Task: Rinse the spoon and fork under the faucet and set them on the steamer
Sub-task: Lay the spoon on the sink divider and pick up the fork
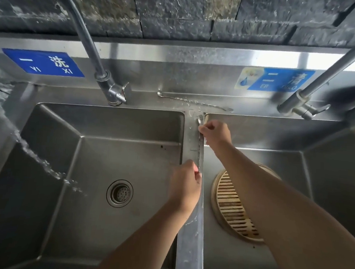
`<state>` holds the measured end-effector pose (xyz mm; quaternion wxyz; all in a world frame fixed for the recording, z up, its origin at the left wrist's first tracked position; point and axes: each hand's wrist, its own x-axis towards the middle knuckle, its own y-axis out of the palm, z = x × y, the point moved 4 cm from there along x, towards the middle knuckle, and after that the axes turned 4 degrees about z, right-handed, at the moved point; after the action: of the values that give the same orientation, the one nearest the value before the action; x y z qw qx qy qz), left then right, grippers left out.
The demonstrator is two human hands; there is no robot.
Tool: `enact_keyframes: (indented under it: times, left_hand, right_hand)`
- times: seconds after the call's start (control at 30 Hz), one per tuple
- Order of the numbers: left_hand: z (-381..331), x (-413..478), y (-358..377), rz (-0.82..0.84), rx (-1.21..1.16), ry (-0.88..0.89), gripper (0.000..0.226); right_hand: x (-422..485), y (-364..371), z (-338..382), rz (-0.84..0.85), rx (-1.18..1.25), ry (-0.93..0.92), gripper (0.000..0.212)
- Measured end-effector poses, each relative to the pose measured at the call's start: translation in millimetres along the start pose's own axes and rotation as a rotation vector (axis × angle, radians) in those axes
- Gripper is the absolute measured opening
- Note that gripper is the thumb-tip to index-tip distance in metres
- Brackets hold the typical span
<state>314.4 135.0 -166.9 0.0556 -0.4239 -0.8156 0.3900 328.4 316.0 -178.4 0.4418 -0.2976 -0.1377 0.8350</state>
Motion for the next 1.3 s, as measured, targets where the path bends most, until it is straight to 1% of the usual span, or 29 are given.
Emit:
enact_keyframes:
  times: [0.07,0.2,0.3,0.5,0.63,0.8,0.87,0.97,1.03,1.1,1.13,1.2,1.27,1.3]
  left_hand:
    - [-0.6,-1.3,1.8,-0.009,0.009,0.004,0.003]
    - [-2.4,0.5,1.8,-0.012,0.051,-0.007,0.006]
    - [-3.5,2.2,1.8,-0.011,0.102,0.006,0.008]
    - [-2.9,1.1,1.7,-0.025,0.100,0.018,0.008]
    - [-1.1,2.2,2.4,-0.014,0.073,0.015,0.009]
    - [-0.4,0.2,1.1,-0.007,0.038,0.017,0.012]
    - [0.3,1.2,-2.7,0.000,-0.015,0.010,0.019]
    - [4.4,13.6,-17.4,0.006,-0.191,-0.028,0.028]
    - [8.3,35.0,-34.6,-0.044,-0.260,-0.035,0.027]
    - [13.0,65.4,-57.3,-0.145,-0.285,-0.039,0.025]
    - [15.8,82.9,-67.7,-0.199,-0.317,-0.070,0.025]
    - [25.1,117.5,-79.6,-0.265,-0.457,-0.204,0.034]
    - [34.9,146.6,-85.3,-0.269,-0.674,-0.392,0.051]
    - [37.7,156.3,-87.5,-0.262,-0.797,-0.490,0.056]
  right_hand:
    - [-0.7,0.7,2.3,-0.004,-0.022,-0.018,0.016]
    - [-0.7,1.5,3.0,-0.026,-0.038,-0.031,0.032]
    - [0.5,1.6,1.8,-0.030,-0.035,-0.033,0.035]
    - [4.3,1.8,-0.3,-0.014,-0.034,-0.033,0.028]
    - [7.6,0.9,-4.6,0.015,0.004,-0.026,0.018]
    - [7.2,0.2,-8.3,0.007,0.045,-0.018,0.021]
    - [8.1,-4.4,-6.0,-0.017,0.083,-0.011,0.022]
    - [15.9,-18.4,9.3,-0.063,0.075,-0.061,0.018]
    - [22.3,-28.5,31.0,-0.082,0.020,-0.136,0.011]
    - [28.7,-33.8,59.0,-0.086,-0.084,-0.222,0.014]
    - [32.5,-34.4,72.0,-0.072,-0.152,-0.259,0.014]
    - [40.1,-31.5,92.9,-0.032,-0.340,-0.318,0.011]
    - [48.4,-23.7,108.8,-0.004,-0.579,-0.377,0.017]
    - [52.0,-18.6,113.4,0.013,-0.704,-0.402,0.019]
